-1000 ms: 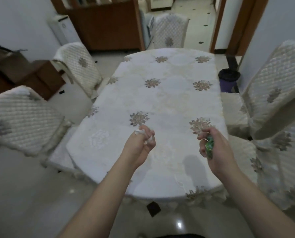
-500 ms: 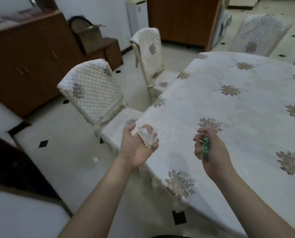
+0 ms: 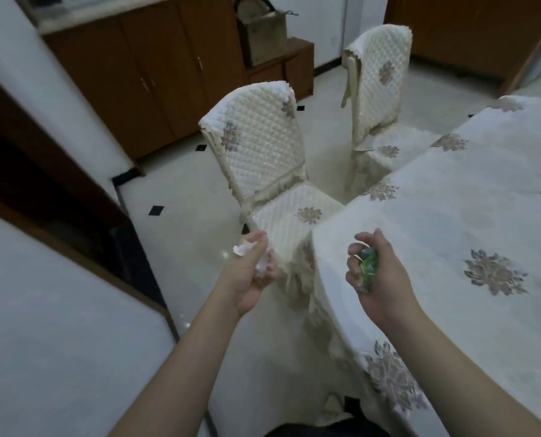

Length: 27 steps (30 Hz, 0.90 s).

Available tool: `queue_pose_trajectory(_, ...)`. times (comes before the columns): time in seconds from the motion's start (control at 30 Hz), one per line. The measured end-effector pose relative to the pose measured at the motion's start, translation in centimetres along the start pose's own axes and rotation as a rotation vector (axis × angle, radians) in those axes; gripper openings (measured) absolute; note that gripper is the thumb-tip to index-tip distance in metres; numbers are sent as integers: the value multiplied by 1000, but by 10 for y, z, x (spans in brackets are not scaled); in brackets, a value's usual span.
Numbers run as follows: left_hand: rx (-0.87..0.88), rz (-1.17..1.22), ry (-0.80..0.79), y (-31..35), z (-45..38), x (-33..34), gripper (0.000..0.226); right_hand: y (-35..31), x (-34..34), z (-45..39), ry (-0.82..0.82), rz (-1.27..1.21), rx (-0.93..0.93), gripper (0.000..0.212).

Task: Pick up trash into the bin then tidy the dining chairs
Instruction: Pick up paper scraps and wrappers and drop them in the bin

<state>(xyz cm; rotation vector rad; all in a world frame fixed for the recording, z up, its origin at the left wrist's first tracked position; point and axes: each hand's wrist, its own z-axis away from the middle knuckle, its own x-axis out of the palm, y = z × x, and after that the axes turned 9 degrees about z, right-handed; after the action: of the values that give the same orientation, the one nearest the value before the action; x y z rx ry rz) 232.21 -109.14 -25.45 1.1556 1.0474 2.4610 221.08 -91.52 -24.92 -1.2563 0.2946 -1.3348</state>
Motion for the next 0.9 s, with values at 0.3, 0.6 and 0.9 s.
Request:
queue_pose_trajectory(0.3, 161, -17, 265, 45, 3, -48, 12, 25, 63, -43, -201, -6, 202, 22)
queue_pose_trajectory(0.6, 183, 117, 439, 89, -17, -119, 4, 70, 138, -91, -365, -31, 404, 23)
queue_pose_trajectory(0.9, 155, 299, 340, 175, -81, -198, 12, 120, 257, -162, -441, 32, 436, 29)
